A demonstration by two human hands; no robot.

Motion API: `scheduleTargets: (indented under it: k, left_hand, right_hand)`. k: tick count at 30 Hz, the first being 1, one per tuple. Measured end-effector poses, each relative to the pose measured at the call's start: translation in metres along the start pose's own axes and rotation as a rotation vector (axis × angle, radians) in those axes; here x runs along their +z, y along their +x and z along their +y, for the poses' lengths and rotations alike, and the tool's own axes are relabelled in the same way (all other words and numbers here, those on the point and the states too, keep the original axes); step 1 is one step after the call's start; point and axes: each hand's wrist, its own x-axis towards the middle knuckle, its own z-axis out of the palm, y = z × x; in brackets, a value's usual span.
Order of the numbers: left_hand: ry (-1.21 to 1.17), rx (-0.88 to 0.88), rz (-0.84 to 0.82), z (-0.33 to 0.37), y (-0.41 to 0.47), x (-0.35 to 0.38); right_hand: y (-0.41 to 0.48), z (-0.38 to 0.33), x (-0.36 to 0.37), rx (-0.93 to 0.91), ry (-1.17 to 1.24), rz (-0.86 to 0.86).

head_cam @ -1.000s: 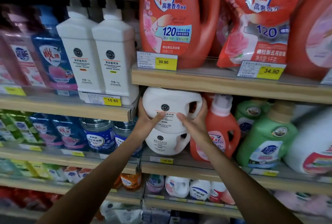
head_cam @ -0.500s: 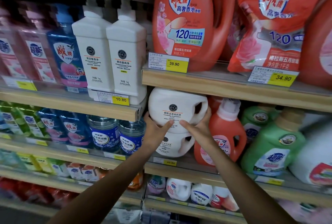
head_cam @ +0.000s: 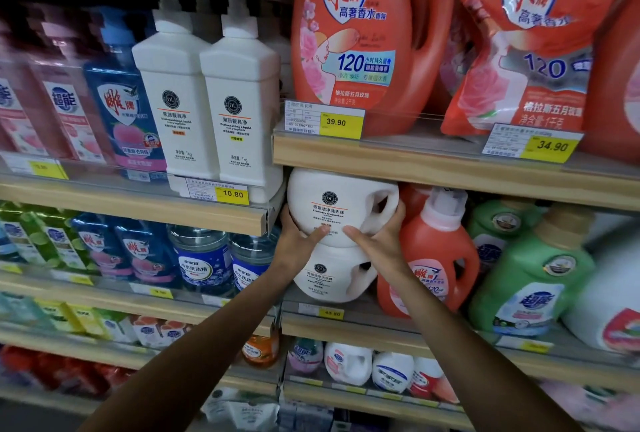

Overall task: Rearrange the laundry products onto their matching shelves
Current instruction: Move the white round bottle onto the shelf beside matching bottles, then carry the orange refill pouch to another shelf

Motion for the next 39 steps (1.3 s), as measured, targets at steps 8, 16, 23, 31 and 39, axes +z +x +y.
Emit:
scheduleTargets:
  k: [8,16,23,31,39]
  left_hand:
    - [-0.006,-0.018,0.005,-0.005,-0.001,0.0]
    - [0.131,-0.107,-0.021,0.009,-0.008,-0.004]
    - [0.769,-0.018,-0.145,0.029,-0.036,-0.005]
    - [1.364,0.326,-0.124,0.073,-0.089,0.035]
    - [1.461,0.448,-0.205,0.109,-0.169,0.082]
  right_hand:
    - [-0.002,0.001,0.0,-0.028,-0.05,0.019]
    - [-0.01,-0.004,-0.006,0.014,-0.152,0.002]
    - [-0.031,-0.023,-0.038,-0.041,-0.348,-0.068]
    - [-0.082,-0.052,-0.114,-0.23,-1.033,-0.137]
    - [-0.155,-0.07,-0.191,-0.272,-1.277,-0.132]
